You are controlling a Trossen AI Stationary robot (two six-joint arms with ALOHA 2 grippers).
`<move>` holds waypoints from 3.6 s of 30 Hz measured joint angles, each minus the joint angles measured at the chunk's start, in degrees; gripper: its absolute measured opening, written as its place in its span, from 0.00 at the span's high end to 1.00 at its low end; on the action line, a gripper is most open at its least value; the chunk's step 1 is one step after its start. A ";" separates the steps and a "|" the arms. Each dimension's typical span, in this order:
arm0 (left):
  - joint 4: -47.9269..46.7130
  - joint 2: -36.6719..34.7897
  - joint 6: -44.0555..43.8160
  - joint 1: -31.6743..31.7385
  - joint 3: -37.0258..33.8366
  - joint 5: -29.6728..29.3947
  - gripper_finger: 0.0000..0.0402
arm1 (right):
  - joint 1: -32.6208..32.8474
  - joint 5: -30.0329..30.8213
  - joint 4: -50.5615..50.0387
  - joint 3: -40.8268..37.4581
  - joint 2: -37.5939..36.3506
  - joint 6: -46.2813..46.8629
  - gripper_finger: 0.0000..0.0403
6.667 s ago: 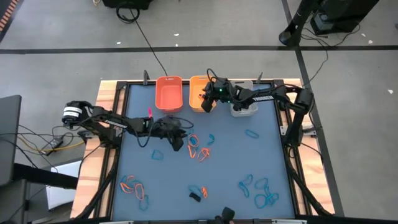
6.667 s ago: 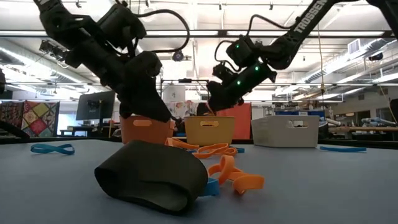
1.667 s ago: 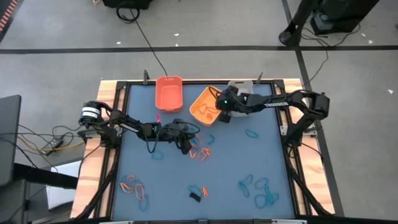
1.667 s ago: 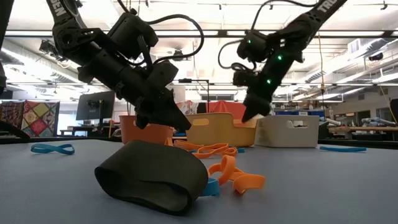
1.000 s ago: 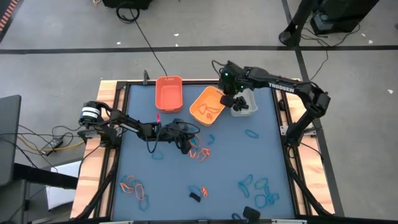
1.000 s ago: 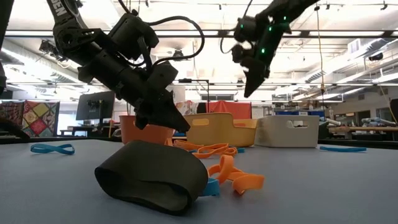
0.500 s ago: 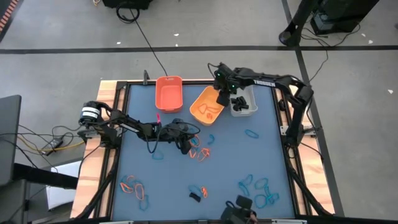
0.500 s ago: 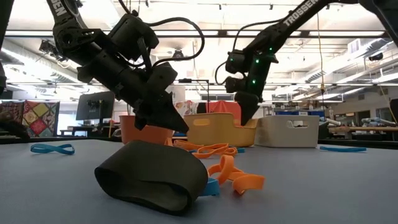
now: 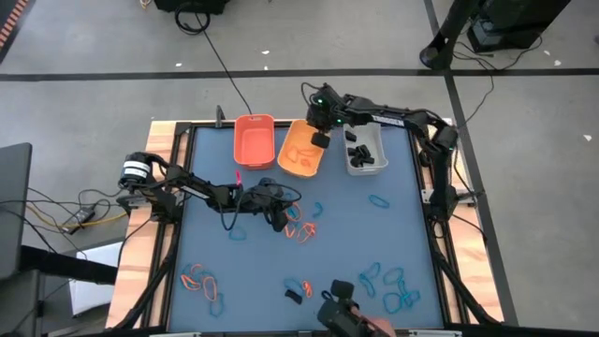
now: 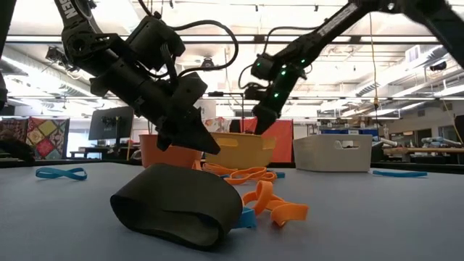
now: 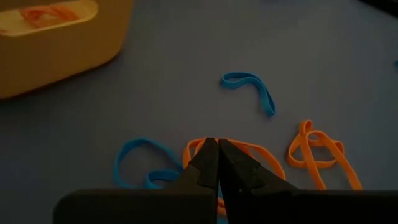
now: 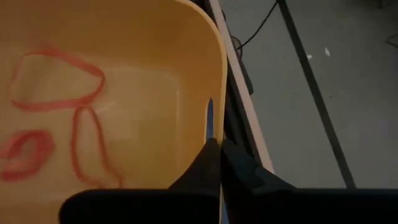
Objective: Sort rubber bands into baskets
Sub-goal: Adjust the yellow bin, then put the orange rubber band into the yellow bin
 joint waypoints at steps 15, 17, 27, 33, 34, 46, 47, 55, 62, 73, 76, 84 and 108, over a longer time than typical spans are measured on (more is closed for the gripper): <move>-3.29 0.00 -0.25 -0.09 0.00 -0.13 0.96 | -0.58 3.85 -10.48 12.46 5.99 -20.89 0.97; -3.45 0.00 -0.24 -0.09 0.00 -0.54 0.96 | -0.63 3.62 -10.26 12.53 5.82 -20.39 0.97; -3.74 0.00 -0.90 -0.09 0.00 -1.05 0.96 | -0.52 4.47 -9.21 12.44 6.18 -19.92 0.82; -3.05 0.00 -0.29 -0.10 0.00 -1.08 0.96 | -0.13 5.54 -8.33 12.42 3.99 -17.65 0.63; -2.82 0.00 -0.27 -0.11 0.00 -1.25 0.96 | -0.11 5.50 -8.56 12.42 3.44 -15.36 0.60; -2.00 -0.48 2.81 -3.57 -0.02 -3.95 0.96 | 7.44 -17.92 -14.47 2.29 -7.36 2.91 0.62; -1.98 -0.48 2.83 -3.88 -0.02 -4.45 0.96 | 8.90 -16.66 -13.37 0.49 -8.39 3.17 0.63; -2.14 -0.48 4.12 -6.21 -0.09 -10.97 0.96 | 19.15 -12.80 1.30 -15.79 -15.45 8.48 0.66; -1.58 -0.48 4.25 -9.17 -0.09 -14.71 0.96 | 25.93 -12.56 15.56 -27.72 -16.52 18.01 0.67; 0.99 -0.48 4.22 -9.86 -0.09 -15.87 0.96 | 35.76 -10.32 36.75 -37.53 -13.22 29.29 0.67; 0.83 -0.48 4.23 -9.88 -0.07 -16.55 0.96 | 37.81 -9.25 38.68 -37.63 -9.77 30.49 0.67; 0.00 -0.48 2.99 -10.20 -0.07 -16.62 0.96 | 40.49 -4.81 37.96 -37.48 -7.68 31.78 0.67; -0.12 -0.48 3.03 -10.19 -0.07 -16.79 0.96 | 41.22 -1.97 33.55 -37.48 -12.45 31.23 0.98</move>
